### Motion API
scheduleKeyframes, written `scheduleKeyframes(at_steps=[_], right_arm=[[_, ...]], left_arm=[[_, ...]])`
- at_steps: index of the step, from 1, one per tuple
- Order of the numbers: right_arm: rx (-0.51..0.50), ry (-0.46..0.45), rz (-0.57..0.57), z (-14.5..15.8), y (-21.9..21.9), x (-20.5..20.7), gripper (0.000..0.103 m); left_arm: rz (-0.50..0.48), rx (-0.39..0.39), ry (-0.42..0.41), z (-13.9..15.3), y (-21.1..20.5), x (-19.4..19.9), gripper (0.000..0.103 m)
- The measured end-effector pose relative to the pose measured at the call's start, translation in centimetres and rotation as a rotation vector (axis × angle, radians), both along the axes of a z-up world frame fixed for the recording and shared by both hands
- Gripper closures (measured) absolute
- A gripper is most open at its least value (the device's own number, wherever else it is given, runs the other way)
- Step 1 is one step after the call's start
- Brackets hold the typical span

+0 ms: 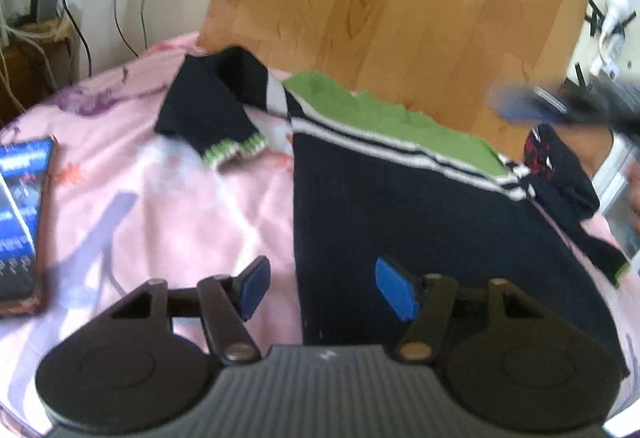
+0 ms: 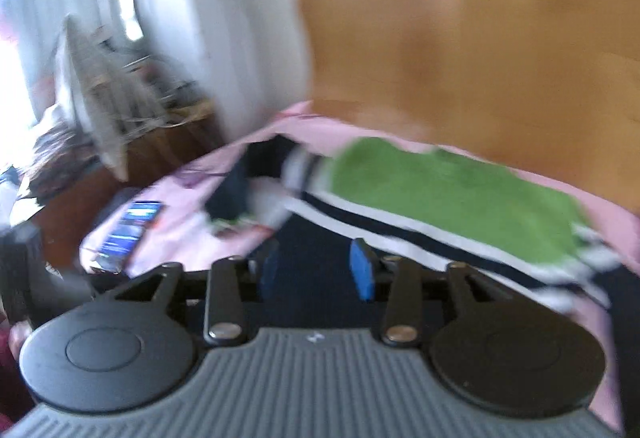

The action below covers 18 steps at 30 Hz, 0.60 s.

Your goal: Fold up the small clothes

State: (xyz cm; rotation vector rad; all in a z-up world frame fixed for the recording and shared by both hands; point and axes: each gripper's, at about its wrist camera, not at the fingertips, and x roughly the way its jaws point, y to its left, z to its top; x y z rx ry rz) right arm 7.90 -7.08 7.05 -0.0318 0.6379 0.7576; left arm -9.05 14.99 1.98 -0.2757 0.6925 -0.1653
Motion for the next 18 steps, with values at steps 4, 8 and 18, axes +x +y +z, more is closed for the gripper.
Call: scheduleKeyframes(at_steps=[4,8,18], right_arm=[[-0.029,0.051,0.107,-3.2,8.3,4.7,0.048],[0.009,0.188,0.148,-6.3,14.4,8.8,0.042],[-0.014,0.176,0.293,0.4,13.9,8.5,0.096]], left_arm=[[-0.026,-0.014,-0.016,-0.1,0.8,-1.0,0.041],[0.006,-0.029,-0.029,0.5,2.8,-1.7,0.028],[0.095,-0.071,-0.045,3.2,6.2,0.7,0.028]])
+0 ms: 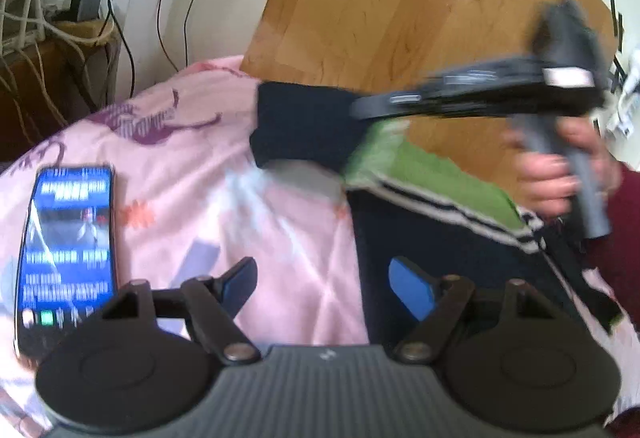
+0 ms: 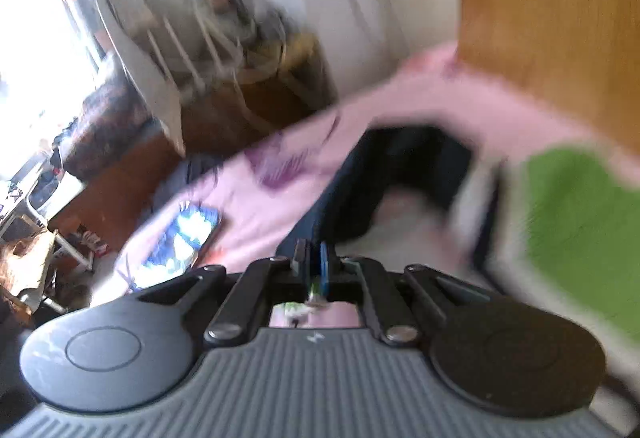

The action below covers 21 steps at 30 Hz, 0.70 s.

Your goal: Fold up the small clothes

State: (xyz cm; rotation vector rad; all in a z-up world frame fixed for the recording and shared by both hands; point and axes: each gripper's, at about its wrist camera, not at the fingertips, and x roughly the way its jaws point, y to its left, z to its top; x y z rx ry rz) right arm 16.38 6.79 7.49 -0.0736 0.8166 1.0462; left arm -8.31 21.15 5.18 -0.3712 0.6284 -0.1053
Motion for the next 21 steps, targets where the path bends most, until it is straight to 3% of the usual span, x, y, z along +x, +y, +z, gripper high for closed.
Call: scheduleKeyframes(at_steps=[3,7,14,21], right_arm=[[-0.038,-0.114,-0.074,4.9,-7.1,1.4,0.095],[-0.162,-0.165,-0.238,6.8,-15.9,3.4,0.095],[-0.305,-0.176,-0.455,4.0,-25.5,5.2,0.095],[-0.331,-0.137,-0.514,1.4,-26.9,6.4,0.095]], left_arm=[[0.0,-0.015,-0.022,1.2,0.4,1.9,0.027],[0.023,-0.025,-0.017,2.3,0.5,6.2,0.026],[0.009,-0.045,0.064,2.2,-1.7,17.0,0.02],[-0.027,0.053,0.159,-1.2,-6.1,26.4,0.024]])
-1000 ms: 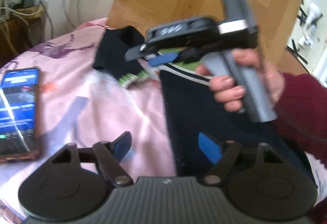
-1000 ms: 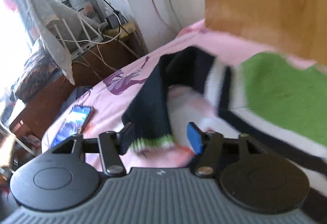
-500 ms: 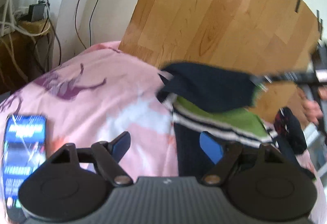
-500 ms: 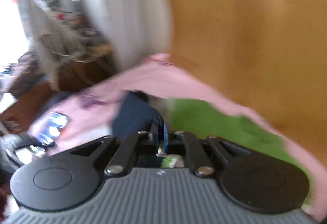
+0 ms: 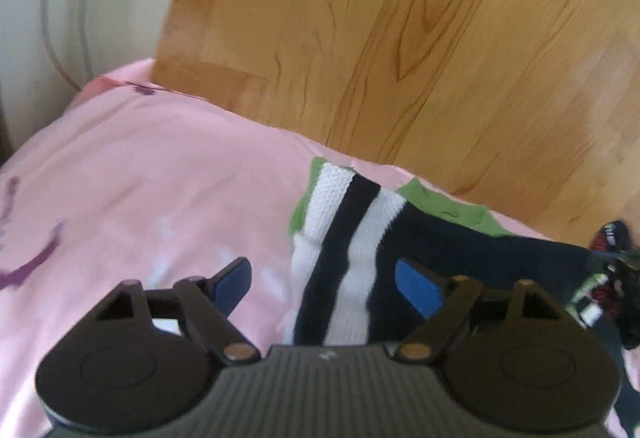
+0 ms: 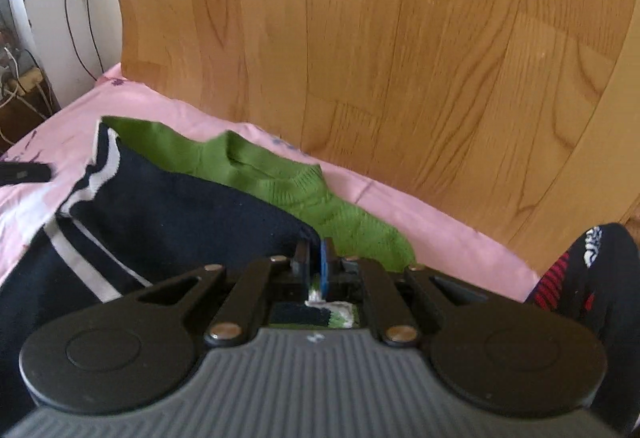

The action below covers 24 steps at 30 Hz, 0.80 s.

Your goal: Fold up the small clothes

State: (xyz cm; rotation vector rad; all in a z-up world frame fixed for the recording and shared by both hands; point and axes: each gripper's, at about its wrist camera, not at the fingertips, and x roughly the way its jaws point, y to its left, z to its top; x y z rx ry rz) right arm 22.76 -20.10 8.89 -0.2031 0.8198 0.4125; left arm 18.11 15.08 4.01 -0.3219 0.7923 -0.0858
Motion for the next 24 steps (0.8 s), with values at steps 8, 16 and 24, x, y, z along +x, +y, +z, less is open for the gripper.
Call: scheduleKeyframes(at_steps=[8,16,24], right_arm=[[0.019,0.021,-0.033,-1.4,0.9,1.7,0.095],[0.041,0.054,-0.137,-3.8,-0.1,3.3,0.074],[0.173,-0.04,-0.156,-0.9,1.2,2.6,0.062]], left_arm=[[0.109,-0.146,-0.075,-1.2,1.1,6.0,0.091],[0.219,-0.147,-0.043,-1.6,4.1,4.2,0.041],[0.189,-0.141,-0.003,-1.1,2.5,0.4,0.014]])
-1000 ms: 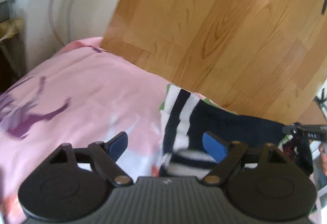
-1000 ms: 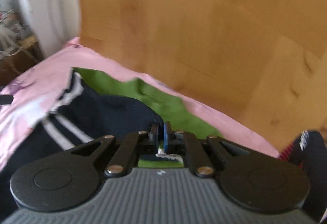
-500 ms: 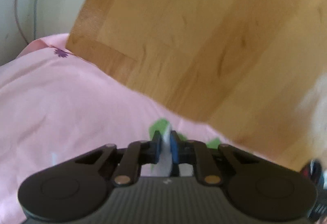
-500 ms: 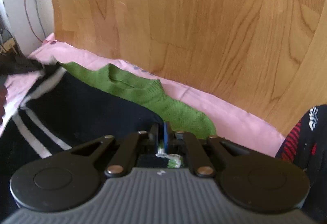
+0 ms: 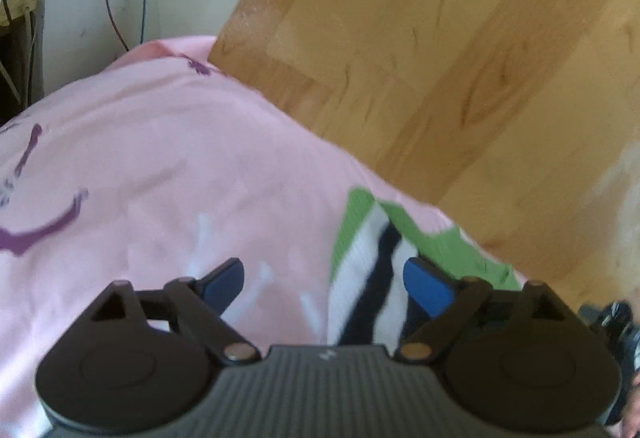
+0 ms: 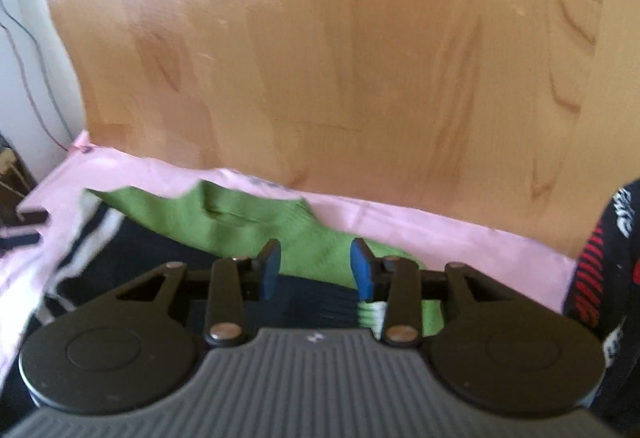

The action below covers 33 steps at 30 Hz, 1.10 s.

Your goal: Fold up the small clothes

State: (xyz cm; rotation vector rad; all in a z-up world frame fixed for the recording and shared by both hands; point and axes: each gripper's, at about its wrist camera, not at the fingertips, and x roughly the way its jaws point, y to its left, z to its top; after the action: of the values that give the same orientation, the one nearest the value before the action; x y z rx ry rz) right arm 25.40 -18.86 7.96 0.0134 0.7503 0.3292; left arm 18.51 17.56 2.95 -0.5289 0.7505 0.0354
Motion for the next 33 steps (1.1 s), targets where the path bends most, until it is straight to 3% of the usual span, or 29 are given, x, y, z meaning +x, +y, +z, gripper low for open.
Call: scheduleKeyframes(at_steps=[4,11,15,18,22,25,27,29,33], right_arm=[[0.065,-0.056,-0.019,1.8,-1.1,-2.3,0.062],[0.077,-0.117,-0.201,2.8,-9.0,-10.7,0.063],[-0.062,-0.134,-0.308,1.7,-11.9,-17.1,0.062],[-0.225,-0.105,-0.313,-0.3,-11.9,-20.9,0.062],[-0.371,-0.024,-0.309,-4.0,-12.0,-23.5,0.062],[-0.432,0.004,-0.315,-6.3,-12.6,-24.1,0.061],[-0.451,-0.043,-0.297,-6.7,-12.6,-24.4,0.064],[-0.488,-0.005,-0.304,-6.8,-12.5,-23.6,0.095],[-0.413,0.027,-0.384,-4.4,-13.0,-22.3,0.095]], left_arm=[[-0.044,-0.011,-0.05,1.0,-2.2,-0.5,0.018],[-0.227,0.032,-0.067,1.5,-8.4,1.4,0.018],[-0.299,0.095,-0.028,-1.1,-11.0,1.9,0.018],[-0.334,0.225,-0.054,-1.8,-12.6,1.4,0.018],[-0.355,0.32,-0.071,-2.3,-14.1,1.0,0.015],[-0.352,0.312,-0.071,-2.0,-13.8,1.2,0.015],[-0.349,0.288,-0.07,-1.9,-13.5,1.1,0.015],[-0.342,0.262,-0.062,-1.7,-13.0,1.1,0.016],[-0.311,0.202,-0.054,-0.6,-11.5,0.8,0.016]])
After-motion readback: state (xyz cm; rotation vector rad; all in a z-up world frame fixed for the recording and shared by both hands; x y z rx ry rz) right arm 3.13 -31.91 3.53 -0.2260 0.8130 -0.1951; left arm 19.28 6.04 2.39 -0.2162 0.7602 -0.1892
